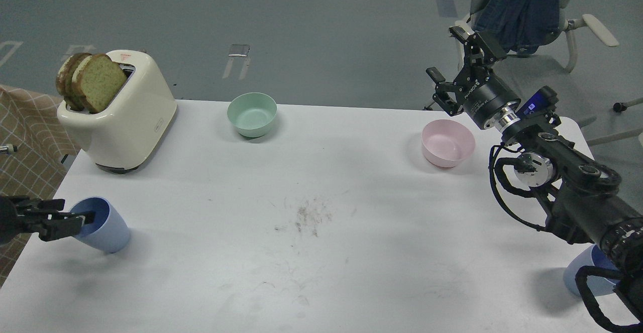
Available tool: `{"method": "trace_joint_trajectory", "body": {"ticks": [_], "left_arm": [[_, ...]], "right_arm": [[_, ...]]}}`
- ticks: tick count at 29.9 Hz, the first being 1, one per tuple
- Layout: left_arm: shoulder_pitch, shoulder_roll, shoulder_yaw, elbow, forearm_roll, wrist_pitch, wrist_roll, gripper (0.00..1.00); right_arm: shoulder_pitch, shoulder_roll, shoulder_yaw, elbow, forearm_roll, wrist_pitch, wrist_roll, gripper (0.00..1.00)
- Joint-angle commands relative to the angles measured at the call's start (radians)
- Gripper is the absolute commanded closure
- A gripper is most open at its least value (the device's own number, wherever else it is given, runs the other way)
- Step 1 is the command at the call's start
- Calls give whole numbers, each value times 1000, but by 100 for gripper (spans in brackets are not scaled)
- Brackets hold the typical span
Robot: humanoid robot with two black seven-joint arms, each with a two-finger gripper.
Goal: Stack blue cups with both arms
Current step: 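Lower the left gripper to the blue cup nearest it and grasp it, then lift the blue cup with the left gripper and set it upright mid-table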
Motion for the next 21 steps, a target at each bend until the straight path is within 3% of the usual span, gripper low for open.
{"method": "trace_joint_trajectory", "body": {"ticks": [1,15,21], "left_arm": [[2,0,1,1,3,5,0,100],[2,21,-3,-17,22,80,0,100],[-72,46,-40,-76,21,120,0,100]], "right_arm": [[0,0,0,0,0,0,0,0],[0,-5,2,0,0,0,0,0],[18,-15,2,0,0,0,0,0]]}}
